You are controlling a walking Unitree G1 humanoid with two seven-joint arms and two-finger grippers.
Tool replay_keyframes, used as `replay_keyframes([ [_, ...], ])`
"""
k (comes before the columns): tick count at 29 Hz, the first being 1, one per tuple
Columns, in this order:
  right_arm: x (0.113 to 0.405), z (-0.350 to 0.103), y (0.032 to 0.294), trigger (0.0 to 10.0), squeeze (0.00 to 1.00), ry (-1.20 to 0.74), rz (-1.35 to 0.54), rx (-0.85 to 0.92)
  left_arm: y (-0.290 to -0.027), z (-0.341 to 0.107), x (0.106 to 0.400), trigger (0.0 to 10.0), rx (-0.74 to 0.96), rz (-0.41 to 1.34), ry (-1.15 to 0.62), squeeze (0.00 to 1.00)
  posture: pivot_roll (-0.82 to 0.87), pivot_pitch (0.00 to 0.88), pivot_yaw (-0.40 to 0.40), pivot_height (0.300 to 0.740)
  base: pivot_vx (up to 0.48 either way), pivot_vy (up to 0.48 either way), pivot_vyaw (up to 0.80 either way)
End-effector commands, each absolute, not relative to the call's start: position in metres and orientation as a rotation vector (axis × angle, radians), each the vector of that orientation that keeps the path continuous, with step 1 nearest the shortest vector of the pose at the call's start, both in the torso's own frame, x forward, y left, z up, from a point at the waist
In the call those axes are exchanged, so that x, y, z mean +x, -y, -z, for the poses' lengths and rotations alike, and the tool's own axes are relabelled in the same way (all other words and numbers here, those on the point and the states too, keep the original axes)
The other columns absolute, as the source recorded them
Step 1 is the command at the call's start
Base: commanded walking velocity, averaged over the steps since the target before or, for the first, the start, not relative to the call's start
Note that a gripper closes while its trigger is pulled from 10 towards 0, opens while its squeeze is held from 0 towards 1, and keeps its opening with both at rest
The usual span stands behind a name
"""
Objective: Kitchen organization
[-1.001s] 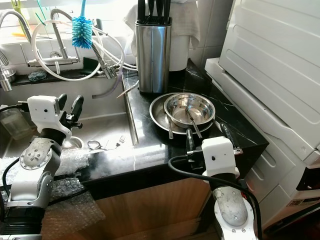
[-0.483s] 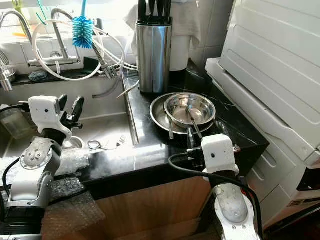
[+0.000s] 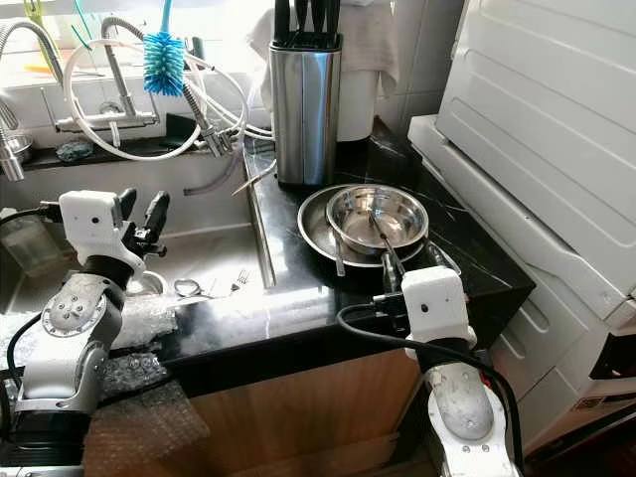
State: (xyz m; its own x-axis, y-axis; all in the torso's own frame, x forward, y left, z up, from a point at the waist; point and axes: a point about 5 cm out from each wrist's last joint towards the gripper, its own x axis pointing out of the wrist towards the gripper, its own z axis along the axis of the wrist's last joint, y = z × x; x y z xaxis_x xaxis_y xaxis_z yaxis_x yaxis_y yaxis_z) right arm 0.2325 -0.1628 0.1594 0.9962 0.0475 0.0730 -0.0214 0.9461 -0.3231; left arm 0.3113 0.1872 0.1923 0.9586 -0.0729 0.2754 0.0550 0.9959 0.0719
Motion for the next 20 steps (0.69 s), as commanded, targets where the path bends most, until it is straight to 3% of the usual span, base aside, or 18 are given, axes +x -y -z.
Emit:
replay_keyframes([
  [1,0.2347,-0.1606,0.1638,0.0,0.0,0.077,-0.032,-0.329,-0.186,-0.1961,0.3107,10.0,0.065,0.071,0.29,0.0,-0.17,0.006,-0.01,0.74,0.0,0.0,0.0],
  [20,0.2388,-0.166,0.1634,0.0,0.0,0.093,-0.032,-0.318,-0.1864,-0.1972,0.3124,10.0,0.071,0.07,0.294,0.0,-0.16,0.001,-0.009,0.74,0.0,0.0,0.0],
])
